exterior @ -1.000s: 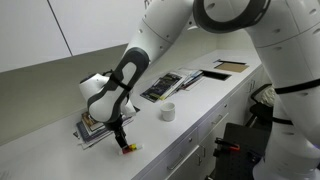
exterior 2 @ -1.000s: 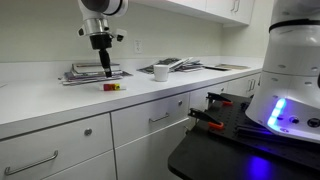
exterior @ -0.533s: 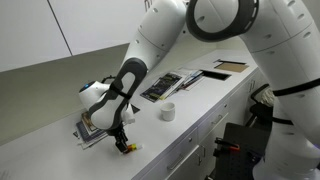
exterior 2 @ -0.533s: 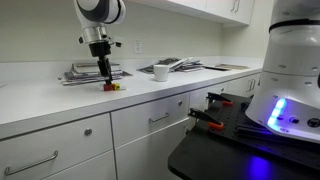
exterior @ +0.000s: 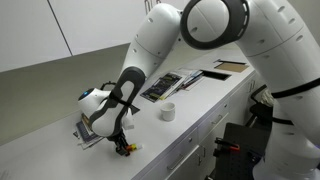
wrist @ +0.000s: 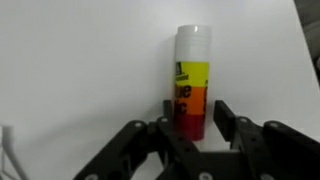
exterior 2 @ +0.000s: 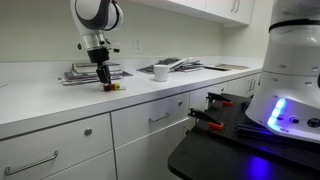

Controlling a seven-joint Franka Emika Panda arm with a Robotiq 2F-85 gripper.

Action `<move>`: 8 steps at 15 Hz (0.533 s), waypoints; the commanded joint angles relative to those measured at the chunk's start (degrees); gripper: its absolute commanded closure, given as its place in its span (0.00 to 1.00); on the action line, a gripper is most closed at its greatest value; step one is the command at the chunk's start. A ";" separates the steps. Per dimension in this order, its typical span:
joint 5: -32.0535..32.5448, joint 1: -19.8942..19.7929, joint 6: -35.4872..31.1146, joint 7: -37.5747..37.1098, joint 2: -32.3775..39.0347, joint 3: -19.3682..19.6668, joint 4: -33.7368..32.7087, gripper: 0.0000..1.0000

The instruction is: Pick up the glue stick and put it in the white mug

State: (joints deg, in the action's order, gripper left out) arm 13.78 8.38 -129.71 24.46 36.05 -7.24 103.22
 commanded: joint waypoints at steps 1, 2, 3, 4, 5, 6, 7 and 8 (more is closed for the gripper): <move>0.08 -0.43 -1.82 -2.70 -0.47 -0.23 -0.57 0.81; -0.79 -1.17 -2.37 -2.12 -1.05 -0.77 -0.34 0.88; -2.71 -2.83 -2.99 0.33 -1.96 -2.06 0.17 0.92; -4.96 -4.31 -3.22 1.99 -2.68 -3.16 0.50 0.92; -8.55 -6.94 -3.27 5.61 -3.90 -5.17 1.26 0.92; -12.12 -9.37 -3.52 9.41 -5.41 -6.91 2.28 0.92; -15.61 -11.62 -3.77 13.01 -7.04 -8.29 3.32 0.92; -19.44 -14.28 -4.38 17.24 -9.54 -9.63 5.16 0.92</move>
State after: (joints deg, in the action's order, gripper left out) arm 2.44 0.59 -131.93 32.83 32.15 -12.40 103.03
